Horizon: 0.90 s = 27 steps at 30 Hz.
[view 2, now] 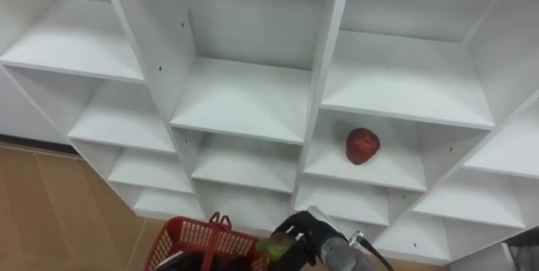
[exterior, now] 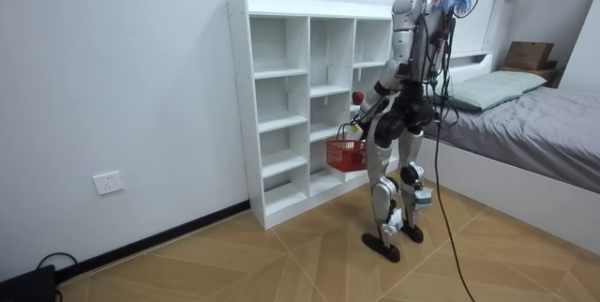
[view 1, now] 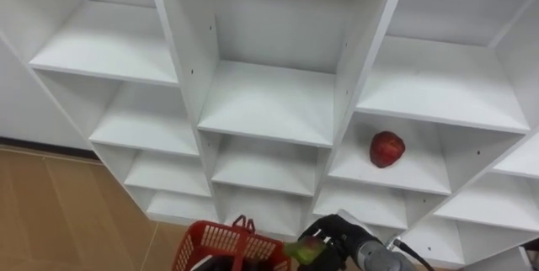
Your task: Collect fruits from the closet
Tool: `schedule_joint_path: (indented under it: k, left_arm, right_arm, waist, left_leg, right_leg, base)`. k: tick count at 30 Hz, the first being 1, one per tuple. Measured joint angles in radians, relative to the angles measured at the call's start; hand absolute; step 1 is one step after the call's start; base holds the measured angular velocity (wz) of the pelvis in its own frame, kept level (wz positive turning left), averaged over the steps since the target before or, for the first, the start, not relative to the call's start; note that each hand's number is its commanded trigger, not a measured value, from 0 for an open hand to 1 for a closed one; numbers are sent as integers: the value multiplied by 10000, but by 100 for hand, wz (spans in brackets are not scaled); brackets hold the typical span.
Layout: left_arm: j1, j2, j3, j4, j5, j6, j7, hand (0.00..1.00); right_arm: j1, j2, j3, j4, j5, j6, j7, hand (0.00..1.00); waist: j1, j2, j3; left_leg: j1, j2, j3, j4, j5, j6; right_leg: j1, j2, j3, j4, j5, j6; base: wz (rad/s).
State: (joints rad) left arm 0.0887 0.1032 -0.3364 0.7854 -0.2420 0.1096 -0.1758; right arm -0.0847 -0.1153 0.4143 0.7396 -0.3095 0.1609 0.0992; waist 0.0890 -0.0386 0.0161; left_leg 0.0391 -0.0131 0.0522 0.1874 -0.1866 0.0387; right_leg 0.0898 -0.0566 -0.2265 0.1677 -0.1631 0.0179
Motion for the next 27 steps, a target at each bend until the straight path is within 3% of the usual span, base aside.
schedule_joint_path:
  k: [9,27]
  left_arm:
    - [24,-7,-43,3,122,0,-280,100]
    - [22,-58,-281,-10,515,-2,-374,100]
  right_arm:
    - [-218,32,14,43,-125,-116,-168,100]
    - [-244,172,141,22,-473,-116,-119,100]
  waist:
    - [2,-73,-44]
    - [19,-106,-30]
  left_leg:
    - [-93,-13,-122,51,0,0]
    - [-209,-143,-315,100,2,3]
  right_leg:
    - [11,-10,-80,0,-4,3]
    - [32,-46,-228,-87,-27,30]
  base:
    - [3]
    - [2]
